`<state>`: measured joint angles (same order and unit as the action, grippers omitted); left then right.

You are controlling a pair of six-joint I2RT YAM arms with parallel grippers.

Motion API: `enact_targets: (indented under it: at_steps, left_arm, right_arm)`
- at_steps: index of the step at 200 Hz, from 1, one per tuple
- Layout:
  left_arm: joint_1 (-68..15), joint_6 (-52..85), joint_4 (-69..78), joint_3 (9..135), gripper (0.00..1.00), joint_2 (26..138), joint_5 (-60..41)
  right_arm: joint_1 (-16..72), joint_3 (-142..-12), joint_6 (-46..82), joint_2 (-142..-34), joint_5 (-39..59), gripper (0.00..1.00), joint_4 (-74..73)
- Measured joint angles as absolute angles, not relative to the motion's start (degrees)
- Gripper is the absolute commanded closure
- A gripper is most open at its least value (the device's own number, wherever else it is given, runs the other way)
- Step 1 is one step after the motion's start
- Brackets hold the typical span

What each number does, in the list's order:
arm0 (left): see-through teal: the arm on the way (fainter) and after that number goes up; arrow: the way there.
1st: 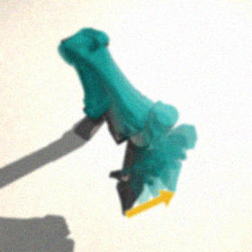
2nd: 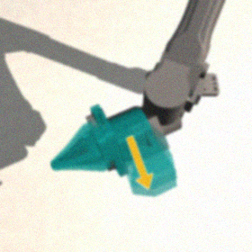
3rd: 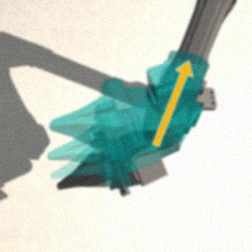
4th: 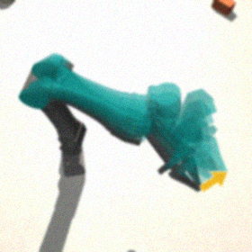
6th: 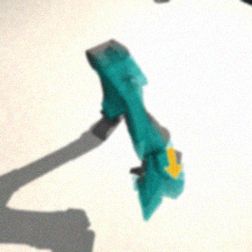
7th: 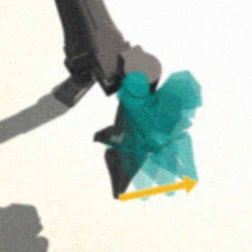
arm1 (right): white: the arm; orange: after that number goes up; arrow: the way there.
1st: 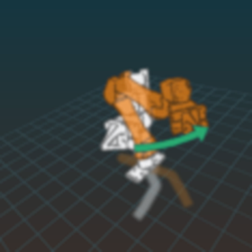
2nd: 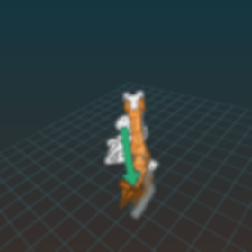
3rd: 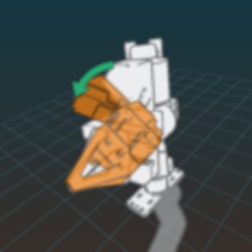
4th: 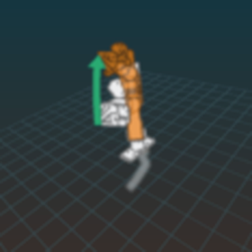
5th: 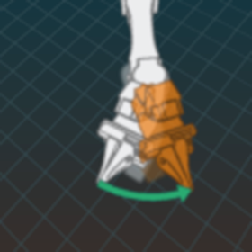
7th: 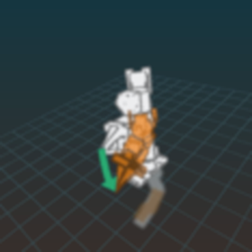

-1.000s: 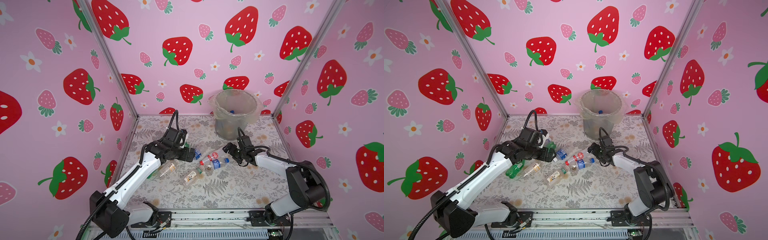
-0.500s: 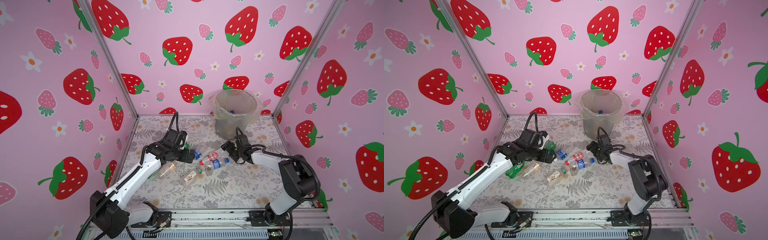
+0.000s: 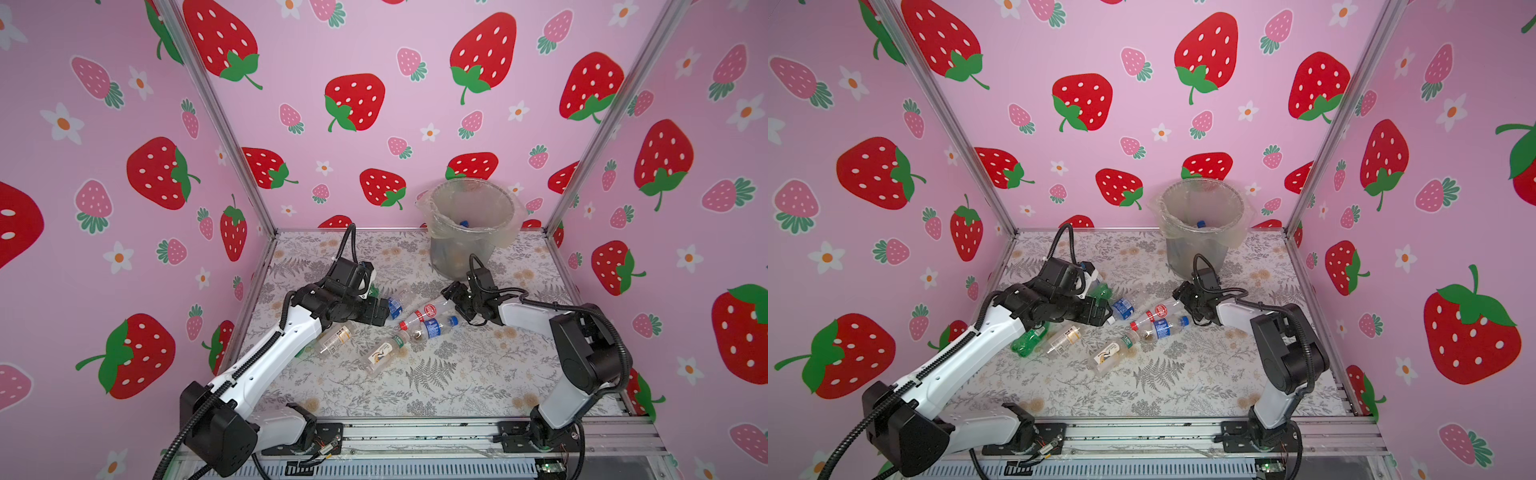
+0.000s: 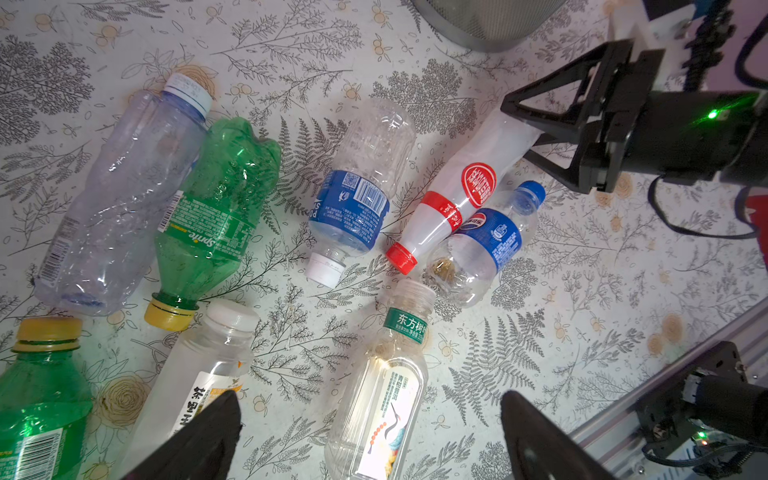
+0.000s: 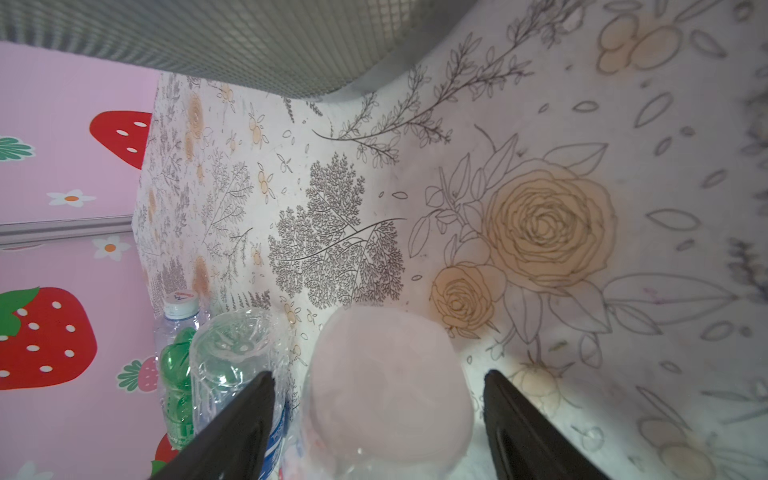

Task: Throw the plastic bottles in the bin
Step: 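Lower the right gripper onto the red-capped white bottle and close on it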

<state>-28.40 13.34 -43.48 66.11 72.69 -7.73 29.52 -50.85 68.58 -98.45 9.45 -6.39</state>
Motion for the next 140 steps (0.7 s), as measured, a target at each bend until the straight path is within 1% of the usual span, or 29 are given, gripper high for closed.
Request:
enact_targets:
  at_steps: [35,40,50,57,63,140]
  left_arm:
    - [-28.27,13.50,-43.48,66.08,0.01,72.69,-8.67]
    - [-28.23,13.52,-43.48,66.08,0.01,72.69,-8.80]
    - [-28.12,13.52,-43.48,66.08,0.01,72.69,-9.10]
    - [-28.10,13.52,-43.48,66.08,0.01,72.69,-9.19]
    - [-27.99,13.54,-43.48,66.08,0.01,72.69,-9.34]
    - [-27.62,13.74,-43.46,65.98,0.01,72.66,-9.65]
  right_arm:
    - [29.52,-50.85,69.45,-98.74,9.19,0.28,-6.70]
    - [29.52,-50.85,69.49,-98.74,9.10,0.31,-6.79]
    - [29.52,-50.87,69.60,-98.74,8.99,0.33,-6.83]
    - [29.54,-50.94,69.65,-98.76,8.99,0.38,-6.83]
    - [29.52,-51.09,69.89,-98.87,8.99,0.40,-6.83]
    - [29.69,-51.48,70.94,-99.90,9.02,0.42,-7.79]
